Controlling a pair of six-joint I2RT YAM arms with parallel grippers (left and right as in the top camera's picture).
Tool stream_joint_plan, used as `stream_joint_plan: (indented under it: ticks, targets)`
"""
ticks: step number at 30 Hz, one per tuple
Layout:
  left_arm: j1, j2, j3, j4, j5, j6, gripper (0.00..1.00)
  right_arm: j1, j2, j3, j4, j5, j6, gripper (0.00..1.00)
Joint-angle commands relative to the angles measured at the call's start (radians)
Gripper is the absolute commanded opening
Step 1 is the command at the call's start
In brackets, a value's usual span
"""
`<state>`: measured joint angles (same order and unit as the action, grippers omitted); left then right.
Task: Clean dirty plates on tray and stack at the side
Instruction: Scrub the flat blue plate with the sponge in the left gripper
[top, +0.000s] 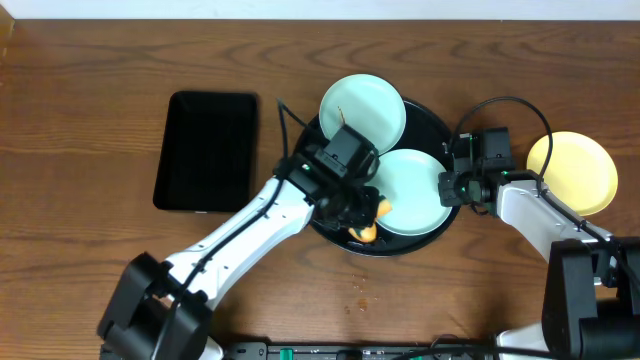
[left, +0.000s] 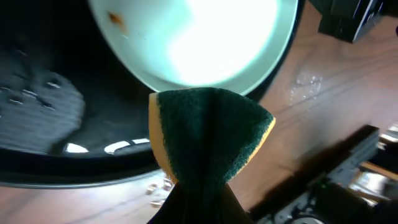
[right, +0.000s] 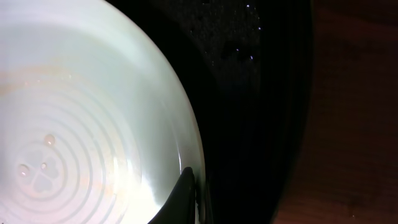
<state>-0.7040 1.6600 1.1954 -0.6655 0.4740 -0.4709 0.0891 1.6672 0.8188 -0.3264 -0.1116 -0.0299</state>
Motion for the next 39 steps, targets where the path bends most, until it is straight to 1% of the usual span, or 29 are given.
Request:
stream_joint_plan:
  ticks: [1,2,3,5,6,8,10,12,13,16,21,25,29,32,39]
  targets:
    - [-0.004,0.062,0.031,0.001,0.146,-0.09,0.07,0.018,0.032,-0.011,-0.003,-0.028,-0.008,0.01]
    - [-0.004,0.076,0.047,0.006,0.177,-0.105,0.08,0.018,0.032,-0.011,-0.003,-0.028,-0.008,0.01]
    - [-0.005,0.085,0.061,0.021,0.192,-0.153,0.07,0.018,0.032,-0.011,-0.003,-0.028,-0.008,0.01]
    - [-0.004,0.09,0.074,0.079,0.193,-0.352,0.07,0.019,0.032,-0.011,-0.003,-0.028,-0.008,0.01]
    - [-0.004,0.09,0.074,0.126,0.193,-0.418,0.08,0.021,0.032,-0.011,-0.003,-0.028,-0.008,0.01]
    - [-0.007,0.089,0.074,0.225,0.183,-0.454,0.08,0.021,0.032,-0.011,-0.003,-0.028,-0.008,0.01]
    - [-0.018,0.091,0.074,0.293,0.137,-0.531,0.07,0.021,0.032,-0.011,-0.004,-0.028,-0.008,0.01]
    - [-0.022,0.094,0.074,0.303,0.112,-0.642,0.07,0.021,0.032,-0.011,-0.004,-0.028,-0.008,0.01]
    - [-0.023,0.101,0.074,0.305,0.109,-0.679,0.07,0.021,0.032,-0.011,-0.003,-0.028,-0.008,0.01]
    - [-0.023,0.146,0.074,0.301,0.117,-0.749,0.07,0.026,0.032,-0.011,-0.002,-0.028,-0.008,0.01]
    - [-0.028,0.236,0.074,0.313,0.164,-0.818,0.07,0.038,0.032,-0.011,0.002,-0.028,-0.008,0.01]
    - [-0.028,0.288,0.074,0.331,0.166,-0.824,0.07,0.038,0.032,-0.011,0.002,-0.028,-0.008,0.01]
    - [-0.026,0.306,0.072,0.321,0.165,-0.779,0.08,0.038,0.032,-0.011,0.002,-0.028,-0.008,0.01]
    - [-0.026,0.306,0.072,0.31,0.148,-0.779,0.07,0.038,0.032,-0.011,0.002,-0.028,-0.008,0.01]
    - [-0.026,0.306,0.072,0.225,0.04,-0.73,0.08,0.038,0.032,-0.011,0.002,-0.027,-0.008,0.01]
